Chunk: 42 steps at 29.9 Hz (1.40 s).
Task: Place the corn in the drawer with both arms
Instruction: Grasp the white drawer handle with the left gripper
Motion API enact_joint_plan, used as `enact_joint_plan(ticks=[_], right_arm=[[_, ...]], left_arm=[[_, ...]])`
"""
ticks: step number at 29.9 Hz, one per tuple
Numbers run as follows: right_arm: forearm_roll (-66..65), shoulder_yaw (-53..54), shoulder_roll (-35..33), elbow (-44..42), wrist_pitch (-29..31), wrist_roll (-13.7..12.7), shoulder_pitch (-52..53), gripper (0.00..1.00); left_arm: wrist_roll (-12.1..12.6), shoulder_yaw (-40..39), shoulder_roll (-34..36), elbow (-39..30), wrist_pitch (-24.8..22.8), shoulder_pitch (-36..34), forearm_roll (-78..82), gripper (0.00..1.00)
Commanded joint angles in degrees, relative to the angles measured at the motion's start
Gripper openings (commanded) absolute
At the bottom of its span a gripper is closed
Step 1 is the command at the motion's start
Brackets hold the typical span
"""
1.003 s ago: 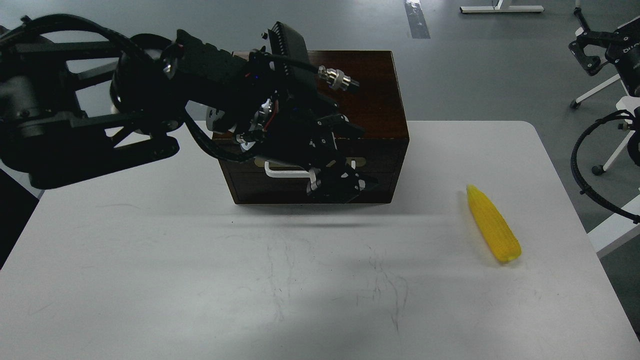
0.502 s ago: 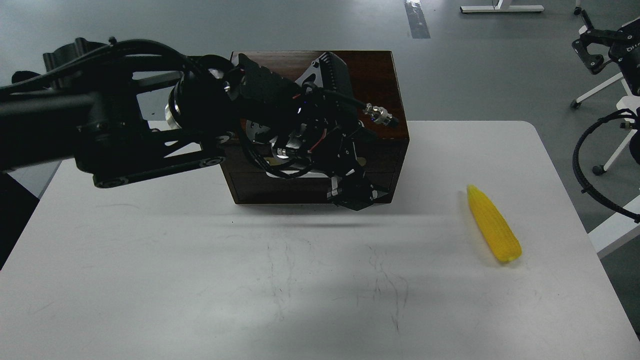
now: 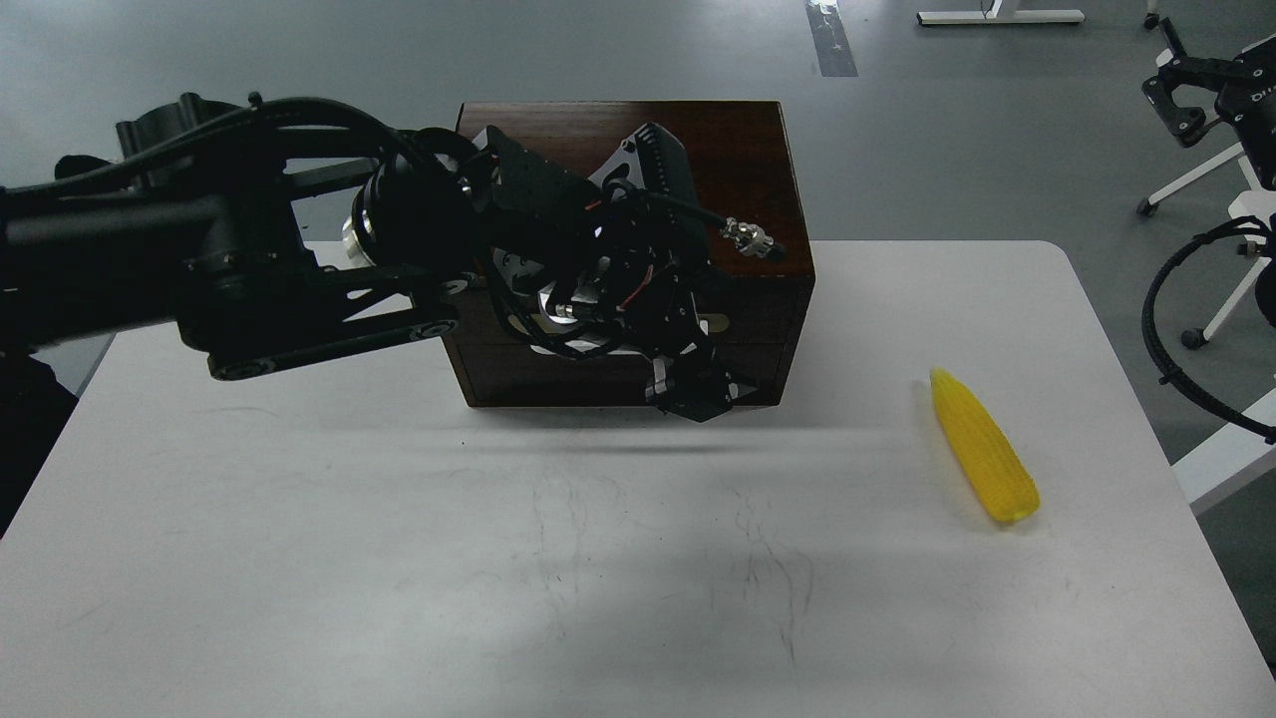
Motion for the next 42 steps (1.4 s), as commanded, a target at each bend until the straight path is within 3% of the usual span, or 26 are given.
enact_joint_plan(ticks=[1, 15, 42], right_arm=[[-0.1, 0.0, 0.0, 0.0, 0.0, 0.1, 0.0, 1.0], [0.0, 0.1, -0.1, -0.2, 0.0, 0.1, 0.0, 1.0], [0.0, 0.1, -0.1, -0.2, 0.0, 0.2, 0.0, 1.0]], left_arm=[[0.0, 0.1, 0.1, 1.3, 0.0, 1.3, 0.1, 0.96], [-0.6, 6.6, 0.2, 6.0, 0.0, 1.7, 0.3, 0.96], [-1.8, 6.9, 0.8, 7.2, 0.0, 3.1, 0.3, 0.93]])
